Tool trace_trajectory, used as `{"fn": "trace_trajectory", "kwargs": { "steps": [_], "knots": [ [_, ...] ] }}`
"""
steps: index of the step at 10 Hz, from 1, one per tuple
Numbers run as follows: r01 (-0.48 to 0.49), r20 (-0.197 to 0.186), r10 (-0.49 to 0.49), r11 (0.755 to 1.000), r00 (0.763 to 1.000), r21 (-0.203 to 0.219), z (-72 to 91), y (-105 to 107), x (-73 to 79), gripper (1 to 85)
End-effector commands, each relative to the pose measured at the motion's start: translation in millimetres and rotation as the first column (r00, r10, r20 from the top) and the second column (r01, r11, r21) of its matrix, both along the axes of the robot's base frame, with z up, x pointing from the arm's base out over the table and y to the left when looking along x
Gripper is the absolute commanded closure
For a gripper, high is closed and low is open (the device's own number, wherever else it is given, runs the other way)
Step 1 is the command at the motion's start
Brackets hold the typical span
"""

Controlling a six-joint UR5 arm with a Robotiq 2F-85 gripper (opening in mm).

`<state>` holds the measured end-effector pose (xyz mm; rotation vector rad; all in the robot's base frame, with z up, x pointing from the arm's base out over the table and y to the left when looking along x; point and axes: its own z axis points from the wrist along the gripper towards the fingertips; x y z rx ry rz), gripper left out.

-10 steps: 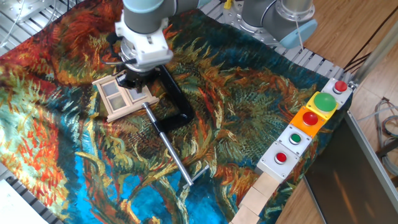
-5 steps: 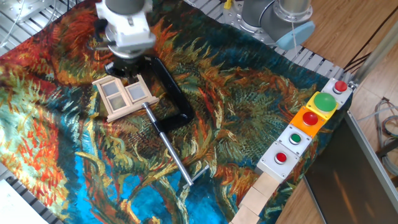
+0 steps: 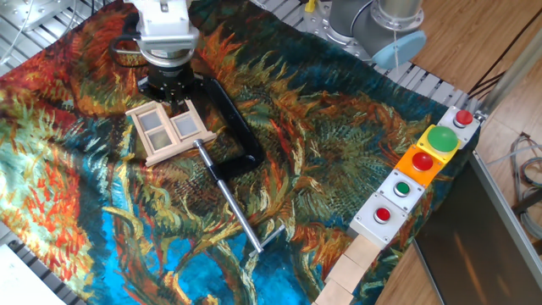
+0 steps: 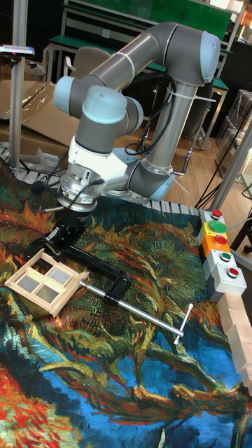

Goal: Open a sliding window

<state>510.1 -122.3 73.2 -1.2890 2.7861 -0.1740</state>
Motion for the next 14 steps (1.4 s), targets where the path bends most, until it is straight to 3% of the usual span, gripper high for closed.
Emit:
{"fn": "trace_trajectory", "kwargs": {
  "steps": [1, 2, 4, 5, 6, 8, 10, 12, 14],
  "knots": [
    [0.13, 0.044, -0.134, 0.988, 0.99, 0.086, 3.8, 15, 10.7, 84.3],
    [0.151, 0.04, -0.155, 0.984, 0.987, 0.094, 5.5, 19, 10.3, 84.3],
    [0.187, -0.004, -0.187, 0.98, 0.982, 0.064, 40.3, 62, 8.1, 84.3],
    [0.181, 0.001, -0.181, 0.982, 0.983, 0.05, 49.6, 72, 13.1, 84.3],
    [0.191, 0.001, -0.192, 0.98, 0.981, 0.053, 50.5, 74, 13.8, 84.3],
    [0.173, 0.06, -0.176, 0.984, 0.983, 0.051, 52.7, 71, 28.8, 84.3],
    [0.182, 0.088, -0.192, 0.977, 0.977, 0.112, 50.9, 90, 41.7, 84.3],
    [0.254, 0.072, -0.264, 0.959, 0.962, 0.123, 51.7, 131, 58.9, 84.3],
    [0.29, 0.067, -0.3, 0.949, 0.952, 0.124, 52.4, 148, 61.7, 84.3]
  ]
}}
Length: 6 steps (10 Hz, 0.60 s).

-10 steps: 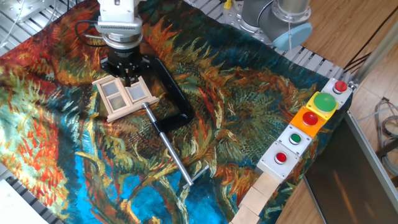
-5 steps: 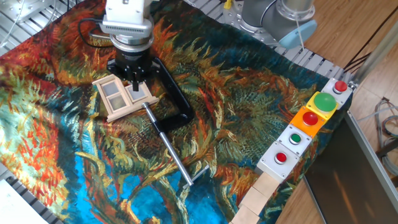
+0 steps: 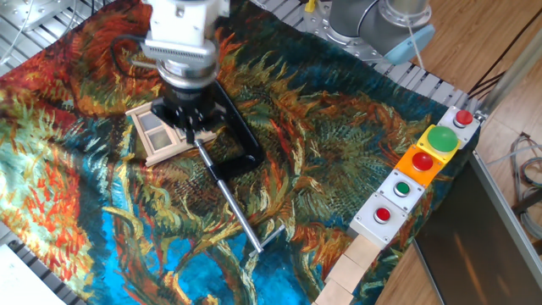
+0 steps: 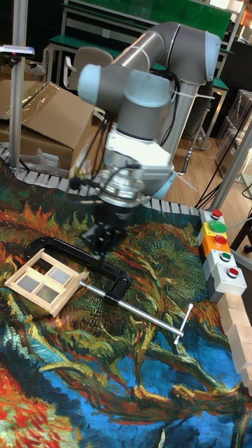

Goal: Open a sliding window

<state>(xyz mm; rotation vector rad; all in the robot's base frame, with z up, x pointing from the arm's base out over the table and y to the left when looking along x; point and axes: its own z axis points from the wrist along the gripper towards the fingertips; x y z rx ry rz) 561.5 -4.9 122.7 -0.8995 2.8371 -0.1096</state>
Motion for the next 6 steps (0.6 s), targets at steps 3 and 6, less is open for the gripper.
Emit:
{"fn": "trace_trajectory", "kwargs": {
  "steps": [3, 6],
  "knots": [
    [0.065, 0.013, -0.066, 0.998, 0.998, 0.019, 4.0, 25.1, 12.0, 84.3],
    [0.072, 0.009, -0.072, 0.997, 0.997, 0.028, 4.5, 28.0, 11.2, 84.3]
  ]
}}
